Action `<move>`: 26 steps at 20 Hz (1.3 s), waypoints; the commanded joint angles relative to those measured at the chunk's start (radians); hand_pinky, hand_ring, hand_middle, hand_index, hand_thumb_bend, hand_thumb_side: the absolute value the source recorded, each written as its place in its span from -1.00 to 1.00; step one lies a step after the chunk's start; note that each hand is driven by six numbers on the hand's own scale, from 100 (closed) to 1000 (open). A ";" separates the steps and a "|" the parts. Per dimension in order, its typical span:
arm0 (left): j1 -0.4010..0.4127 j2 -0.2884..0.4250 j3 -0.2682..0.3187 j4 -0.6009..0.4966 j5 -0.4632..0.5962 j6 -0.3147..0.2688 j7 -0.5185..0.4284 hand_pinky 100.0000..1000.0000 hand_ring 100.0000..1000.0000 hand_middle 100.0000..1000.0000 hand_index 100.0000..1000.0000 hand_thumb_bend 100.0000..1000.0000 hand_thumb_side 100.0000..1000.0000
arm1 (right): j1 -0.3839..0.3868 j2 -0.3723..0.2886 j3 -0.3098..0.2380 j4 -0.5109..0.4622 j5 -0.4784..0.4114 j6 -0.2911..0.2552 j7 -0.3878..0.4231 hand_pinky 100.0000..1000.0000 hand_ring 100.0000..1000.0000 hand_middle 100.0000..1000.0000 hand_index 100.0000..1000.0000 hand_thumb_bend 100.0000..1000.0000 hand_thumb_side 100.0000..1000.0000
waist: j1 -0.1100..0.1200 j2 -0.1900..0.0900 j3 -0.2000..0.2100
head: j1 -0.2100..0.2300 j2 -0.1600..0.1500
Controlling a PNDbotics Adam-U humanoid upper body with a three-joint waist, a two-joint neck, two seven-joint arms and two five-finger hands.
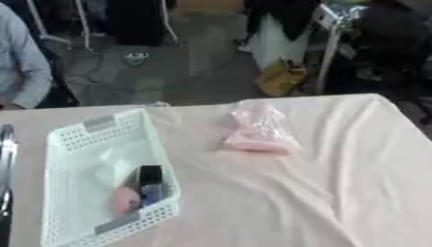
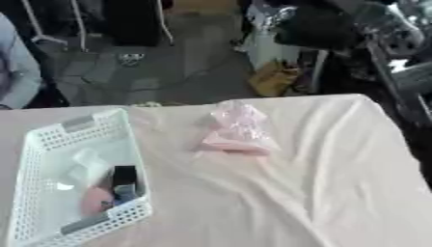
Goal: Pick up objects on the table and place them in the box.
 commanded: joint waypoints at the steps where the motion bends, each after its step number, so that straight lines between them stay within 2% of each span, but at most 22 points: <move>1: -0.023 0.004 -0.004 -0.013 0.004 -0.004 -0.001 0.64 0.85 0.60 0.77 -1.00 0.68 | -0.058 0.013 0.028 0.151 0.047 -0.070 0.100 0.89 1.00 1.00 1.00 -0.25 0.81 | -0.016 -0.022 0.004 | -0.020 -0.001; 3: -0.025 0.002 -0.004 -0.013 0.006 -0.005 -0.001 0.64 0.85 0.59 0.77 -1.00 0.68 | -0.085 0.034 0.032 0.248 0.080 -0.114 0.153 0.91 1.00 1.00 1.00 -0.16 0.70 | -0.015 -0.019 0.009 | -0.024 -0.005; 6: -0.026 -0.002 -0.005 -0.013 0.008 -0.005 -0.002 0.64 0.85 0.59 0.77 -1.00 0.68 | -0.110 0.067 0.031 0.352 0.158 -0.156 0.182 0.94 1.00 1.00 1.00 -0.12 0.59 | -0.014 -0.016 0.012 | -0.027 -0.013; 7: -0.028 -0.004 -0.006 -0.013 0.008 -0.006 -0.002 0.64 0.85 0.59 0.77 -1.00 0.67 | -0.114 0.083 0.034 0.390 0.199 -0.163 0.191 0.96 1.00 1.00 1.00 -0.11 0.47 | -0.014 -0.016 0.015 | -0.032 -0.014; 10: -0.030 -0.009 -0.006 -0.013 0.010 -0.006 -0.002 0.64 0.85 0.59 0.77 -1.00 0.67 | -0.132 0.143 0.032 0.493 0.329 -0.176 0.184 0.97 1.00 1.00 1.00 -0.13 0.50 | -0.009 -0.015 0.020 | -0.042 -0.018; 12: -0.032 -0.012 -0.006 -0.013 0.011 -0.005 -0.002 0.64 0.85 0.59 0.76 -1.00 0.67 | -0.139 0.178 0.029 0.551 0.409 -0.176 0.169 1.00 1.00 1.00 1.00 -0.11 0.44 | -0.006 -0.015 0.023 | -0.053 -0.021; 13: -0.032 -0.014 -0.006 -0.013 0.012 -0.005 -0.002 0.64 0.85 0.59 0.76 -1.00 0.67 | -0.141 0.196 0.026 0.582 0.446 -0.174 0.160 1.00 1.00 1.00 1.00 -0.04 0.36 | -0.004 -0.015 0.024 | -0.058 -0.022; 14: -0.033 -0.015 -0.007 -0.013 0.013 -0.005 -0.003 0.64 0.85 0.59 0.76 -1.00 0.67 | -0.143 0.213 0.021 0.614 0.478 -0.170 0.155 1.00 1.00 1.00 1.00 -0.04 0.36 | -0.003 -0.015 0.024 | -0.062 -0.023; 15: -0.033 -0.017 -0.007 -0.013 0.013 -0.005 -0.003 0.64 0.85 0.59 0.76 -1.00 0.67 | -0.145 0.229 0.013 0.643 0.506 -0.161 0.148 1.00 1.00 1.00 1.00 0.08 0.30 | -0.001 -0.016 0.025 | -0.067 -0.024; 16: -0.033 -0.019 -0.008 -0.013 0.014 -0.005 -0.004 0.64 0.85 0.59 0.76 -1.00 0.67 | -0.147 0.247 0.005 0.671 0.536 -0.144 0.136 1.00 1.00 1.00 1.00 0.08 0.30 | 0.000 -0.016 0.026 | -0.072 -0.025; 17: -0.033 -0.021 -0.008 -0.013 0.015 -0.005 -0.005 0.64 0.85 0.59 0.76 -1.00 0.67 | -0.148 0.263 -0.004 0.693 0.565 -0.127 0.117 1.00 1.00 1.00 1.00 0.07 0.48 | 0.002 -0.017 0.027 | -0.078 -0.028; 20: -0.033 -0.026 -0.008 -0.013 0.017 -0.004 -0.006 0.64 0.85 0.59 0.76 -1.00 0.67 | -0.145 0.317 -0.022 0.754 0.653 -0.056 0.010 1.00 1.00 1.00 1.00 0.04 0.54 | 0.007 -0.020 0.027 | -0.089 -0.036; 23: -0.034 -0.028 -0.009 -0.013 0.018 -0.003 -0.009 0.64 0.85 0.59 0.75 -1.00 0.67 | -0.131 0.358 -0.026 0.826 0.744 -0.012 -0.045 1.00 1.00 1.00 1.00 0.08 0.41 | 0.014 -0.024 0.026 | -0.092 -0.041; 26: -0.033 -0.031 -0.009 -0.013 0.019 -0.001 -0.011 0.64 0.85 0.59 0.75 -1.00 0.67 | -0.116 0.400 -0.036 0.879 0.823 0.005 -0.071 1.00 1.00 1.00 1.00 0.13 0.32 | 0.019 -0.027 0.025 | -0.086 -0.047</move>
